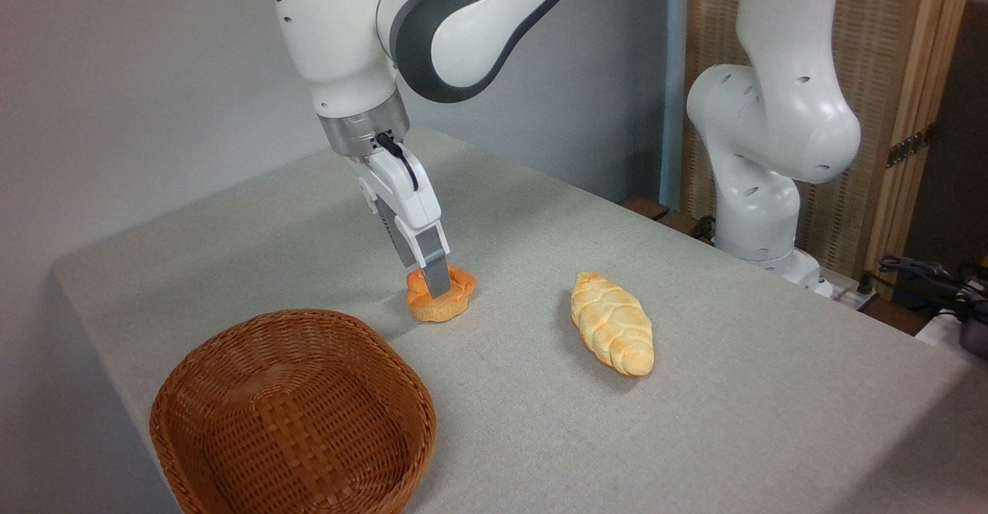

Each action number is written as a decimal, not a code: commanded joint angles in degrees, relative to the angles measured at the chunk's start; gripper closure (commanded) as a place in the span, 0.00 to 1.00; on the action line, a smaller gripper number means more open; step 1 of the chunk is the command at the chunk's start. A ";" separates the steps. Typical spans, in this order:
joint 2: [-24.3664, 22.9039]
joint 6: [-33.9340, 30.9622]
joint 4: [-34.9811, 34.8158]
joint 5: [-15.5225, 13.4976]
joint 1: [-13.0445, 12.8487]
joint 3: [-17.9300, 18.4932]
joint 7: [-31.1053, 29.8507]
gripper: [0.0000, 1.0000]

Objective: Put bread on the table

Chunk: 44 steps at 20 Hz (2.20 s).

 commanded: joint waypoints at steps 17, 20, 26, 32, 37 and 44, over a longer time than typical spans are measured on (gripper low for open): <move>3.94 -18.04 30.48 1.16 12.68 0.70 2.84 0.00; 3.85 -18.04 30.39 3.71 12.59 0.70 3.47 0.00; 3.77 -18.04 30.30 4.06 12.42 0.87 2.94 0.00; 3.59 -18.13 30.30 3.98 11.98 2.63 3.03 0.00; 3.59 -18.39 30.04 3.98 11.36 2.72 2.68 0.00; 3.24 -20.06 29.78 3.98 9.51 4.12 2.68 0.00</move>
